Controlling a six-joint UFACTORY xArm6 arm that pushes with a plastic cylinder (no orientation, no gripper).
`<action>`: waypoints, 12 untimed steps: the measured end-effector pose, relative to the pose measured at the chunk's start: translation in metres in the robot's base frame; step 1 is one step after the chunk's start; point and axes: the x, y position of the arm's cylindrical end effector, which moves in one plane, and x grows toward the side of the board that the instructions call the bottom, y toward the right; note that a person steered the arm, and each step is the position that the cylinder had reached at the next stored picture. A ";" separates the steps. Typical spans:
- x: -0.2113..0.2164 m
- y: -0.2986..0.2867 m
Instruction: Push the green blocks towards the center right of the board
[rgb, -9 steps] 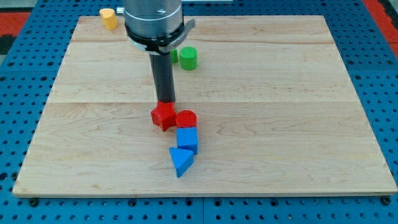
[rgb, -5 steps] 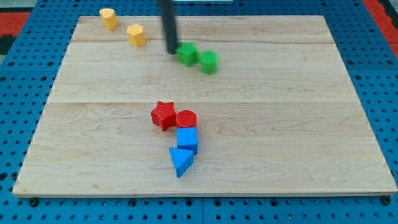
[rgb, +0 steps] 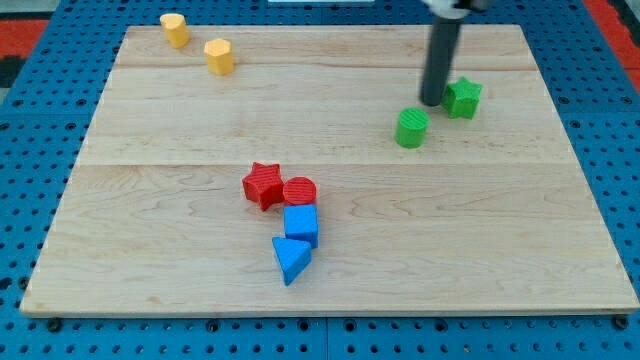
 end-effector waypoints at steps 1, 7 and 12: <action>-0.002 0.010; 0.035 0.043; 0.108 0.027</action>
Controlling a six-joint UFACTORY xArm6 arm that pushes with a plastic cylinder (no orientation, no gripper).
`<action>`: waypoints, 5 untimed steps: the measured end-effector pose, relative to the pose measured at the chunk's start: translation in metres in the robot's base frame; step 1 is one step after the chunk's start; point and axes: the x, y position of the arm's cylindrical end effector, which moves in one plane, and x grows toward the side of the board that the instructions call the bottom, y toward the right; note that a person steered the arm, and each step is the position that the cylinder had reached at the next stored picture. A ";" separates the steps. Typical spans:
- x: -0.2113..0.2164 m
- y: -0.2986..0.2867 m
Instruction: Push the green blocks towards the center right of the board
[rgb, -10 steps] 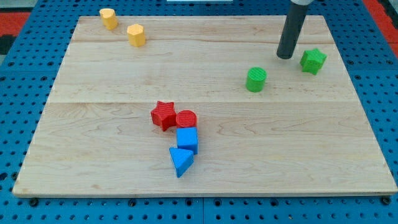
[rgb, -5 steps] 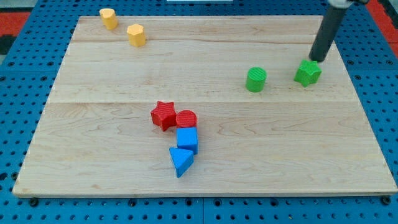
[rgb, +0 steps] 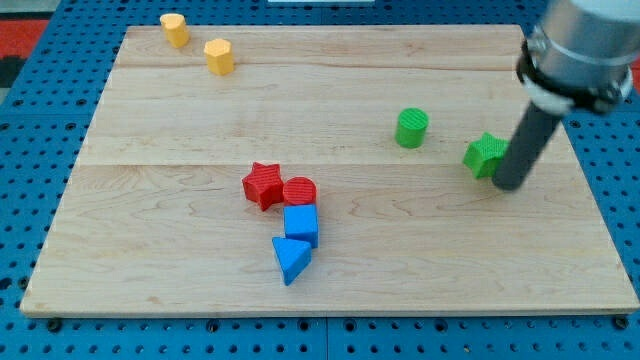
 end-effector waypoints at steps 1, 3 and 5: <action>-0.001 0.001; 0.031 -0.129; -0.057 -0.116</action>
